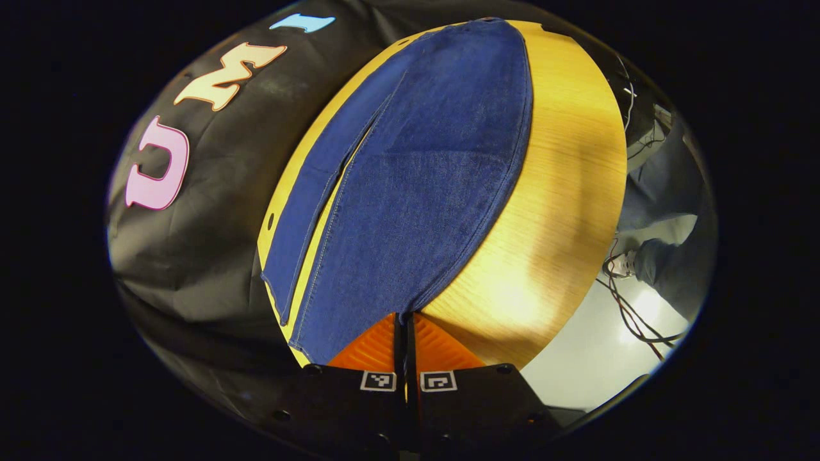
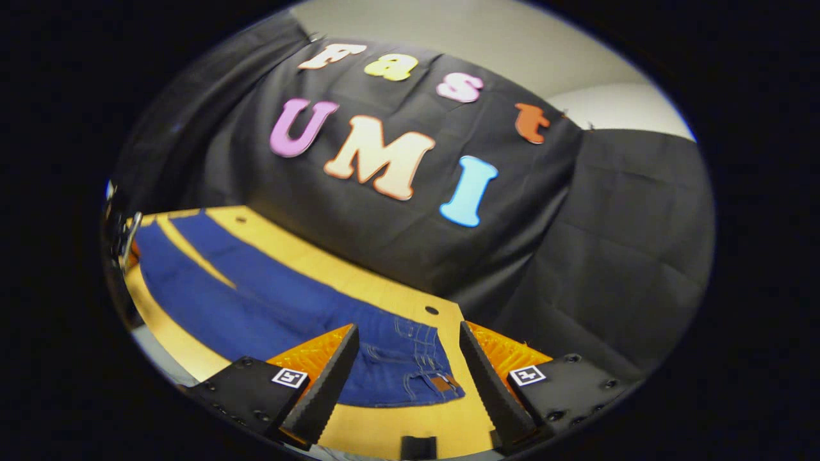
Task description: Grasp the waist and the cuffs of the jeans and fold them to make the two legs overlap; first hold the waist and fold one-third of the jeans toward the cuffs, then hold the cuffs and fold the remaining one-third in the same direction to finish folding.
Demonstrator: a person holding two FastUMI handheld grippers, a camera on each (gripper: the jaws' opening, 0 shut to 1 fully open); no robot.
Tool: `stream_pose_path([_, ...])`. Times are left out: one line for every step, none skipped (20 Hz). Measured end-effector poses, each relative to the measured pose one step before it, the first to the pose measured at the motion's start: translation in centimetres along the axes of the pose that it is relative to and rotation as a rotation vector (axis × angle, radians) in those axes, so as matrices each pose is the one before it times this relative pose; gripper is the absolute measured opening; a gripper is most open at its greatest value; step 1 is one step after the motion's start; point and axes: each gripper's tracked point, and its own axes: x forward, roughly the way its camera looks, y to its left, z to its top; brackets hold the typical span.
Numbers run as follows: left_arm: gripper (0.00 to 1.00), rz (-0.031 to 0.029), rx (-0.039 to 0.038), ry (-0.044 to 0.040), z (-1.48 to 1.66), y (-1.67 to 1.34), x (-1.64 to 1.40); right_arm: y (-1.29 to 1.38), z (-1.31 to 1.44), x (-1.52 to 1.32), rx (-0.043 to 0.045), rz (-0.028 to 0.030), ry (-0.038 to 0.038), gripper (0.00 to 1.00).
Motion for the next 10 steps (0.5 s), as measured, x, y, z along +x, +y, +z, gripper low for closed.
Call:
stream_pose_path([0.00,0.00072,-0.00187,0.00515,-0.085,0.059,-0.007,0.253,-1.723,0.659,-0.06015,0.02804,0.03391,0.98])
stream_pose_path([0.00,0.00044,-0.00279,0.00157,0.064,0.024,0.080,0.472,-1.962,0.538,-0.06262,0.02671,0.02857,1.00])
stream_pose_path([0.00,0.00047,-0.01062,0.01001,0.100,-0.014,0.127,0.563,-1.990,0.615,-0.05486,0.02570,0.03538,1.00])
stream_pose_path([0.00,-0.00186,-0.00828,0.00589,-0.080,0.023,0.066,0.527,-1.992,0.549,-0.04577,0.03021,0.03535,0.98])
stream_pose_path([0.00,-0.00337,-0.00502,0.00571,0.008,0.024,0.079,0.508,-1.738,0.526,-0.04458,0.02522,0.03562,0.97])
stream_pose_path([0.00,-0.00398,-0.00389,0.00556,-0.035,-0.018,-0.142,0.538,-1.511,0.717,-0.04693,0.02330,0.03338,0.98])
stream_pose_path([0.00,-0.00541,-0.00332,0.00500,0.080,-0.051,0.021,0.580,-1.278,0.736,-0.04640,0.02160,0.02572,0.98])
stream_pose_path([0.00,-0.00488,-0.00699,0.00846,-0.027,0.044,0.023,0.733,-1.142,0.674,-0.04480,0.02729,0.02468,0.98])
stream_pose_path([0.00,-0.00407,-0.00784,0.00513,0.124,0.016,0.023,0.542,-0.648,0.787,-0.03518,0.02389,0.01532,1.00])
stream_pose_path([0.00,-0.00303,-0.00813,0.00695,-0.122,0.022,0.036,0.657,-0.432,0.886,-0.04333,0.02757,0.01133,0.98])
